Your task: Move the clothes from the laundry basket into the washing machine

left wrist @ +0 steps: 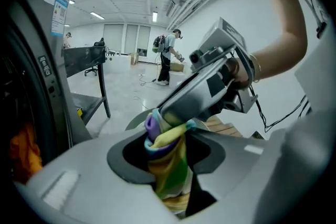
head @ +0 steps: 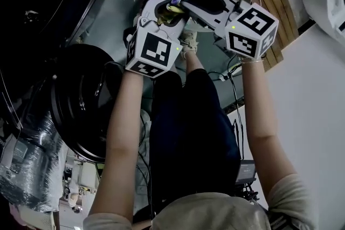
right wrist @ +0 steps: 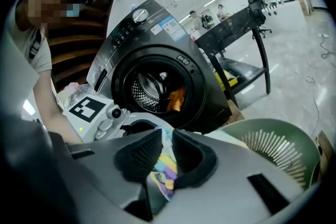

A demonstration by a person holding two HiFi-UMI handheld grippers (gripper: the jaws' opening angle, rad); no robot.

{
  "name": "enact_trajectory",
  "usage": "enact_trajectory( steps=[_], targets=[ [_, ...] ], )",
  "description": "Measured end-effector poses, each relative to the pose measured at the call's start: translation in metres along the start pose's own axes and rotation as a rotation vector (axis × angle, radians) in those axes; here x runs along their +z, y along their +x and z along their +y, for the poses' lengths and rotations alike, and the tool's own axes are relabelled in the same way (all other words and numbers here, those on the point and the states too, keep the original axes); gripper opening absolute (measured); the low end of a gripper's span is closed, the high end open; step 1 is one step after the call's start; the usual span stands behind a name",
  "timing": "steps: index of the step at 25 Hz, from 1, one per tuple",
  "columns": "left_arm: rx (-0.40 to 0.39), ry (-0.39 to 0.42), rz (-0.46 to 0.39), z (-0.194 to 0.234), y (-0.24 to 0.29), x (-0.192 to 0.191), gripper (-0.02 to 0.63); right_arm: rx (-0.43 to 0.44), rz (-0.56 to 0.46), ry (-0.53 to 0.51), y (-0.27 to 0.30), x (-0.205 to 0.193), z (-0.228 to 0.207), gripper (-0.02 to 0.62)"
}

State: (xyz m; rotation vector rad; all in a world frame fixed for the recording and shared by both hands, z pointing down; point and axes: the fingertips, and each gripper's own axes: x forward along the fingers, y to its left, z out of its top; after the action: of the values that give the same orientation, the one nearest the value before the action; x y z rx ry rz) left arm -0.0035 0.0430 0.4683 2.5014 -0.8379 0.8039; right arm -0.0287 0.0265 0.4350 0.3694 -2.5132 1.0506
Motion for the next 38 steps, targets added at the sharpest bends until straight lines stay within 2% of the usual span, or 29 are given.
enact_trajectory(
  steps=[4,7,12,14,20,23,25,29,31,34,35,38],
  targets=[
    [0.095,-0.047,-0.019,0.028,-0.021,-0.012,0.133,-0.031,-0.093,-0.014,0.010,0.016,0.007,0.066],
    [0.193,-0.149,-0.056,0.066,-0.044,-0.019,0.124,-0.022,-0.169,0.092,0.011,0.025,0.005,0.066],
    [0.379,-0.290,-0.104,0.129,-0.085,-0.031,0.124,-0.048,-0.117,0.122,0.027,0.007,0.002,0.066],
    [0.478,-0.354,-0.121,0.155,-0.101,-0.042,0.123,-0.045,-0.101,0.135,0.033,0.001,0.002,0.066],
    [0.864,-0.661,-0.181,0.229,-0.138,-0.093,0.123,-0.123,-0.091,0.119,0.046,-0.009,-0.012,0.054],
    [1.043,-0.749,-0.223,0.264,-0.165,-0.108,0.121,-0.125,-0.087,0.154,0.051,-0.015,-0.017,0.052],
    [1.123,-0.761,-0.248,0.290,-0.177,-0.112,0.120,-0.137,-0.093,0.177,0.052,-0.017,-0.024,0.049],
    [1.178,-0.736,-0.338,0.342,-0.203,-0.095,0.101,-0.154,-0.080,0.192,0.054,-0.026,-0.032,0.048],
    [1.193,-0.681,-0.386,0.360,-0.217,-0.076,0.086,-0.146,-0.065,0.198,0.057,-0.031,-0.033,0.048],
    [1.150,-0.604,-0.336,0.373,-0.199,-0.074,0.089,-0.142,-0.049,0.199,0.060,-0.038,-0.033,0.048],
    [1.150,-0.615,-0.319,0.373,-0.193,-0.081,0.106,-0.140,-0.045,0.200,0.061,-0.040,-0.032,0.048],
    [1.159,-0.718,-0.366,0.364,-0.193,-0.095,0.275,-0.131,-0.036,0.205,0.062,-0.045,-0.027,0.048]
  ],
)
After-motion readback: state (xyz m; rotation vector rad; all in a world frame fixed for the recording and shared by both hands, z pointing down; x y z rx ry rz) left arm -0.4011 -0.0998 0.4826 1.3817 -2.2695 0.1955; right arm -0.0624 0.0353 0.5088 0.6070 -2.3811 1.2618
